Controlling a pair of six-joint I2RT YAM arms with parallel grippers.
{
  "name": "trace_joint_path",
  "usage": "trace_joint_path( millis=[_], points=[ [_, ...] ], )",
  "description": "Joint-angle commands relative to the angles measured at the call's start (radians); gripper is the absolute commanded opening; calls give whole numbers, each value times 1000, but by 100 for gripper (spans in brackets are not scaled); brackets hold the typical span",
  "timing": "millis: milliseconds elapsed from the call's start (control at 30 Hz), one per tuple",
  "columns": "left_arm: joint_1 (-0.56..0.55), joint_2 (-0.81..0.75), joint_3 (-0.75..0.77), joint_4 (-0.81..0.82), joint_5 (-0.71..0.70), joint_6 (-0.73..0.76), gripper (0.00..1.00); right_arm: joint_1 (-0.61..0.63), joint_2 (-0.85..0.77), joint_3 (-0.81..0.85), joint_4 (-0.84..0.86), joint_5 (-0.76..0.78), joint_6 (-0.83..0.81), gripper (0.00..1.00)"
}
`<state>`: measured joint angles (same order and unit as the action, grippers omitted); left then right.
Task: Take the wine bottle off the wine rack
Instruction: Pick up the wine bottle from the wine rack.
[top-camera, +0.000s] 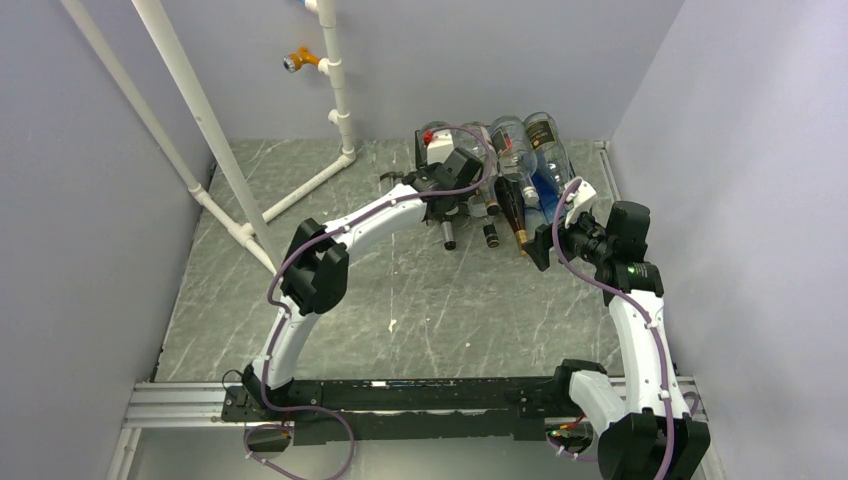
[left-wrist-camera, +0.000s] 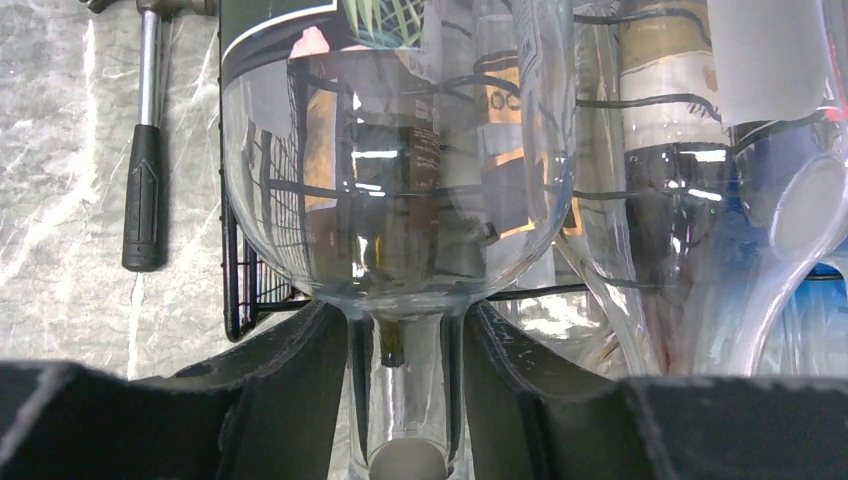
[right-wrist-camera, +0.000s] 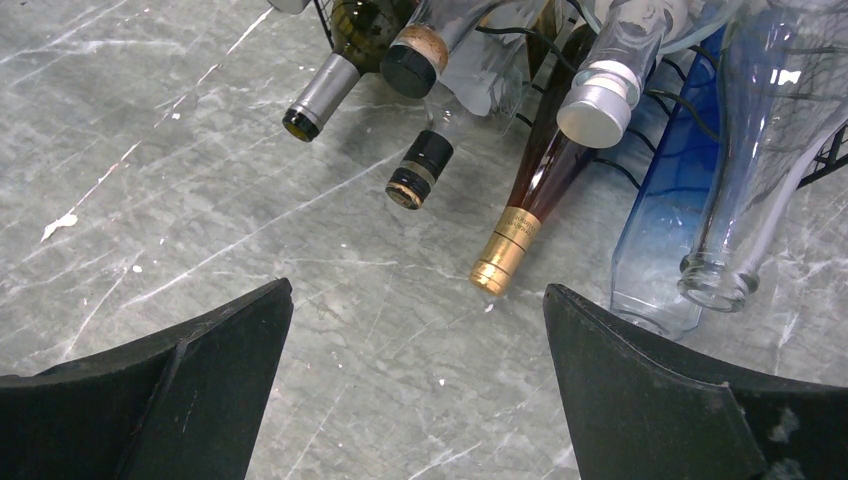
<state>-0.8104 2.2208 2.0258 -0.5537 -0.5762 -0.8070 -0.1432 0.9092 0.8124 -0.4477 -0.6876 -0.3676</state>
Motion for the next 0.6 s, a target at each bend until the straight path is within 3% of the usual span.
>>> trace_joint_path(
  millis=[0, 367, 567],
  points=[
    [-4, 7, 26, 35, -34, -6, 44, 4, -2, 19, 23, 3, -13, 100],
    [-7, -93, -74, 91, -65, -5, 3, 4, -1, 18, 24, 4, -13, 100],
    [-14, -168, -139, 190, -91, 69, 0, 5, 0, 16, 24, 5, -12, 100]
  ],
)
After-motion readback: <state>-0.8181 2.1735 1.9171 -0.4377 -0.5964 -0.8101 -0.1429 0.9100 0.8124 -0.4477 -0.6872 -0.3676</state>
